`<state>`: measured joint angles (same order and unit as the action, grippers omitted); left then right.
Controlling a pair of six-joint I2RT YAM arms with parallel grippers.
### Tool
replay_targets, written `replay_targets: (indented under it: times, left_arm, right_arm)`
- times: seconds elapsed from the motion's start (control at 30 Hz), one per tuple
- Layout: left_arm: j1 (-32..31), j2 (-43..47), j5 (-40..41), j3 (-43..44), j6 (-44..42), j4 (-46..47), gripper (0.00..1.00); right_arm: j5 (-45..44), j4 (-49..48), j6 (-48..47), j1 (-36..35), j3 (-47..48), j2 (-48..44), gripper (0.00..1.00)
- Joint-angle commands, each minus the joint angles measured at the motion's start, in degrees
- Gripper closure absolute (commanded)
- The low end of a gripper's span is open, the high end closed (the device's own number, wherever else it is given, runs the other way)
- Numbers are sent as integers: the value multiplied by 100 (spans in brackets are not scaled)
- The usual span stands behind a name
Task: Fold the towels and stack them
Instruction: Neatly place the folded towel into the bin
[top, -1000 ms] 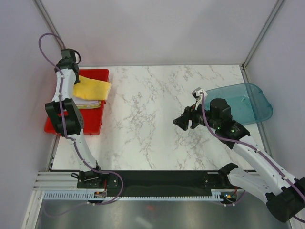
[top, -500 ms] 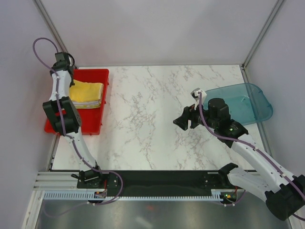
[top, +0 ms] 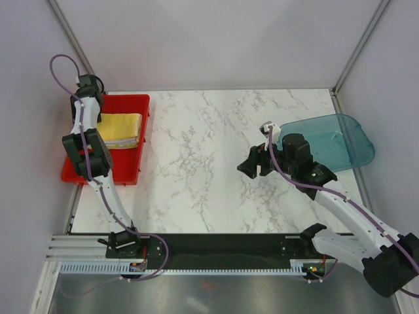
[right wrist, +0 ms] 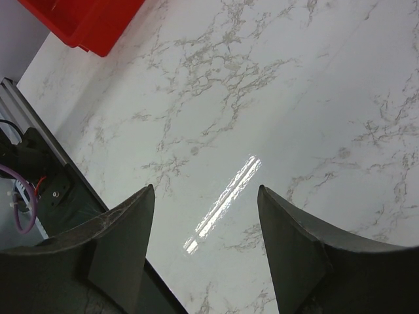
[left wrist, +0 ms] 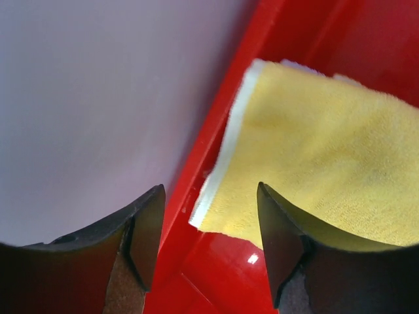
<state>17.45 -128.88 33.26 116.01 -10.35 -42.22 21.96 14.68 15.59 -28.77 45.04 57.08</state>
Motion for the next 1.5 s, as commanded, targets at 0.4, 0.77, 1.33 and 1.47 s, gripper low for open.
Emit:
replay_targets:
  times: [0.4,0.77,1.33,1.47]
  left_arm:
    - [-813,767,-782,-392,787,135,26]
    - [-1683,2164,-2357,-1044,1501,135,26]
    - [-4039,6954,-6190,-4700,2097,1479,0]
    - [-4039,7455,-6603,-5332,2554,2083,0]
  right_arm:
    - [-288,-184,-39,-5,172,-118,27]
    - [-393,122,524,-14,-12,-407,26]
    - [-2775,1108,1227,-14,1543,-830,2]
    - [-2775,1107,946,-14,1561,-1049,2]
